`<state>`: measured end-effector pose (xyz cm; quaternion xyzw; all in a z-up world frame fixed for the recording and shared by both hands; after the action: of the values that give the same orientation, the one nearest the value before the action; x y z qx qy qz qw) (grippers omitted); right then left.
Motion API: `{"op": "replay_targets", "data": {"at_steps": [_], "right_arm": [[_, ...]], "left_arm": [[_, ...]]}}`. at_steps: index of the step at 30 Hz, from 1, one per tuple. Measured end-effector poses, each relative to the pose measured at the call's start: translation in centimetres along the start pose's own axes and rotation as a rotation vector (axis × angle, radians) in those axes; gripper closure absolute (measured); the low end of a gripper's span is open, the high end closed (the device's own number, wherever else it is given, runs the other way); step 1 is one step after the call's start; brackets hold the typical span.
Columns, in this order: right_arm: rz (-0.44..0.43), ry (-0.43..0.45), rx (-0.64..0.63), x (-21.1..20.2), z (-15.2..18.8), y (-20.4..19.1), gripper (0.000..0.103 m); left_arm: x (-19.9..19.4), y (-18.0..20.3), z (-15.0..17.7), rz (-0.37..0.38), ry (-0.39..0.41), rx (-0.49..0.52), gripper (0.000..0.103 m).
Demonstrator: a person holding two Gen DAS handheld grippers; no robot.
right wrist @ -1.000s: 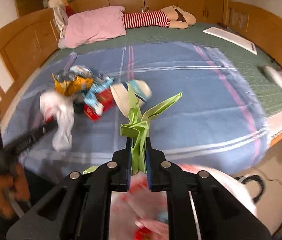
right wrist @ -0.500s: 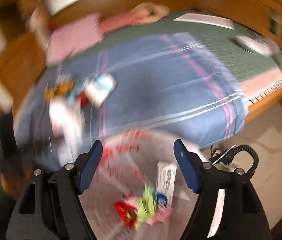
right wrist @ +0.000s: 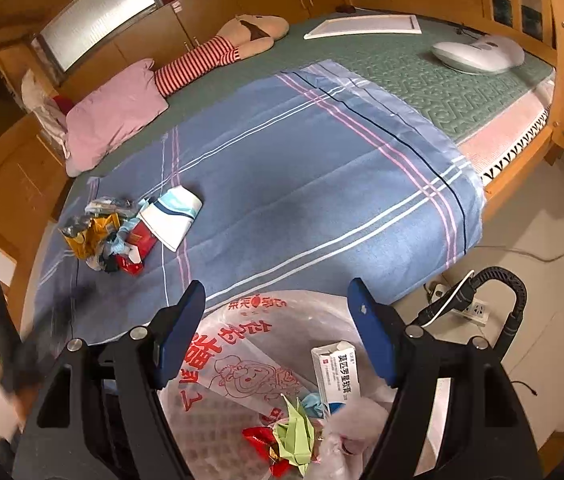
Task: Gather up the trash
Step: 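Carry the white bag and green paper over the bin and open both tools, then grasp the black-and-orange chip bag with the left tool while the right tool grasps the white paper cup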
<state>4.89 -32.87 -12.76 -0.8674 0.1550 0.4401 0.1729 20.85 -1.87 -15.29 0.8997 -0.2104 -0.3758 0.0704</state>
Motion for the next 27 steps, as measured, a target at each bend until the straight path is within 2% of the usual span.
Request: {"op": "replay_targets", "data": {"at_steps": [2,3,5,6,9,10,12,13,14,15,18,21,23,25,27], "right_arm": [[0.000,-0.001,-0.018,0.4,0.3,-0.7,0.031],[0.001,-0.003,-0.025,0.7,0.4,-0.9,0.031],[0.004,-0.012,-0.044,1.4,0.7,-1.5,0.031],[0.005,-0.016,-0.049,1.8,0.8,-1.8,0.031],[-0.007,-0.045,-0.058,3.2,0.9,-3.0,0.031],[-0.007,-0.050,-0.061,3.5,0.9,-3.3,0.031],[-0.006,-0.054,-0.080,4.2,0.5,-4.5,0.031],[-0.007,-0.050,-0.089,4.4,0.2,-5.1,0.031],[-0.008,-0.046,-0.094,4.6,-0.1,-5.5,0.031],[-0.013,-0.040,-0.099,4.7,-0.4,-6.2,0.031],[-0.053,-0.020,-0.111,5.5,-1.6,-8.5,0.031],[-0.081,-0.020,-0.113,7.3,-2.8,-11.3,0.031],[-0.126,-0.063,-0.078,9.5,-3.5,-13.0,0.031],[-0.154,-0.113,-0.030,11.9,-4.2,-14.3,0.031],[-0.152,-0.166,0.026,14.8,-4.8,-15.3,0.031]], "left_arm": [[0.4,-4.2,-2.3,-0.098,0.032,-0.097,0.023],[0.7,-7.2,-3.9,-0.140,0.063,-0.190,0.022],[1.0,-10.6,-5.5,-0.196,0.112,-0.286,0.019],[1.3,-11.6,-5.9,-0.200,0.120,-0.311,0.019],[3.4,-13.3,-7.1,-0.137,0.100,-0.365,0.020],[4.0,-13.8,-7.5,-0.113,0.098,-0.371,0.023],[4.6,-14.0,-7.6,-0.060,0.086,-0.385,0.069],[5.0,-14.0,-7.5,-0.056,0.073,-0.401,0.072],[4.9,-14.2,-7.4,-0.057,0.076,-0.413,0.084],[4.6,-14.3,-7.3,-0.063,0.088,-0.417,0.088],[1.7,-14.2,-6.9,-0.097,0.164,-0.405,0.092],[-2.2,-13.1,-6.1,-0.077,0.252,-0.380,0.093],[-4.0,-12.5,-5.1,-0.039,0.279,-0.397,0.093],[-5.0,-11.4,-3.0,0.026,0.278,-0.424,0.093],[-5.2,-10.1,-0.9,0.045,0.242,-0.409,0.093]]}}
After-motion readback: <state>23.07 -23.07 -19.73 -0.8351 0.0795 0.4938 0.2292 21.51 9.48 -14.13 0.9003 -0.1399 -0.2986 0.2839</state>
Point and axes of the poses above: each gripper's, at about its wrist camera, not at the fingertips, and x roughly the way its jaws point, y to its right, z to its underside, the point moved 6 cm from there along x, roughly the way its jaws point, and after that the axes turned 12 degrees about z, right-handed, at the moved point
